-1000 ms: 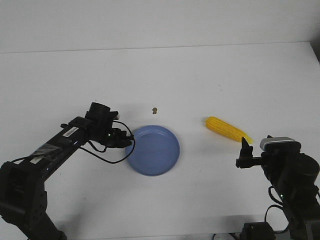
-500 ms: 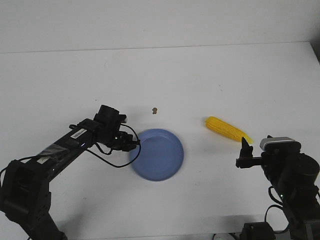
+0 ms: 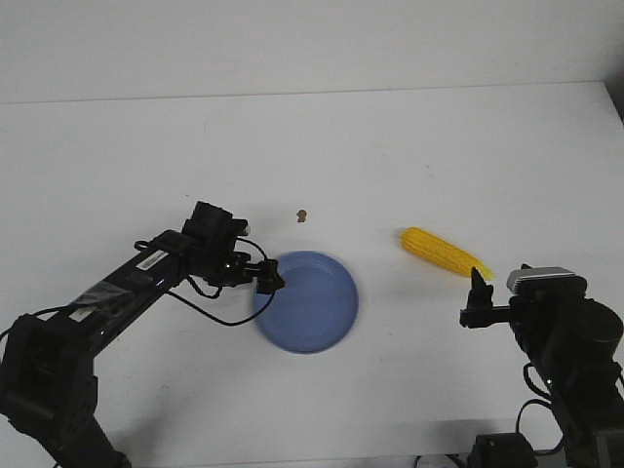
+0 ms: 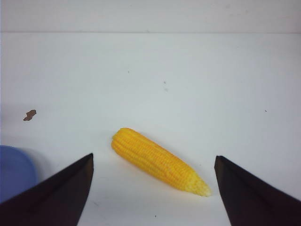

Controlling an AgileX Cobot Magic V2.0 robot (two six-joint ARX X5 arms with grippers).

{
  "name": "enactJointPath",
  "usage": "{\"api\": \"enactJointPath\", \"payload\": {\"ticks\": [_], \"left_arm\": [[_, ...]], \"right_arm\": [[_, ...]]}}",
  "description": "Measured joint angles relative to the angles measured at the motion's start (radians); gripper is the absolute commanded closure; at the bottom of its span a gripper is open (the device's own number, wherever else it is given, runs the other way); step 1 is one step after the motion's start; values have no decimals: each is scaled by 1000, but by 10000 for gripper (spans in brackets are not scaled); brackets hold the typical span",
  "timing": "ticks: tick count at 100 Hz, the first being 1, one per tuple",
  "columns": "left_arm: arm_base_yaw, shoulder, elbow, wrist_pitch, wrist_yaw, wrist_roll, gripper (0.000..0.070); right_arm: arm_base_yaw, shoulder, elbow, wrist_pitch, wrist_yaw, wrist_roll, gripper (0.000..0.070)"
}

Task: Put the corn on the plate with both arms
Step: 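Push the blue plate with the left gripper toward the corn, then withdraw the left gripper from the plate, then lower the right gripper onto the yellow corn and close it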

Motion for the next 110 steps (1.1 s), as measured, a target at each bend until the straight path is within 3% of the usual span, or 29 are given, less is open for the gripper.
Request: {"api": "enactJointPath", "payload": {"ticks": [24, 63, 94, 110], "left_arm": [[35, -10, 0, 0, -27, 8, 70], [188, -269, -13, -26, -317, 86, 69], [290, -447, -58, -58, -319, 119, 70], [307, -465, -72, -50, -322, 140, 70]], "right_arm": [[0, 0, 0, 0, 0, 0, 157], [0, 0, 0, 14, 0, -2, 152], [0, 112, 0, 34, -3, -110, 121], [0, 258, 13, 47, -70, -219, 120]]}}
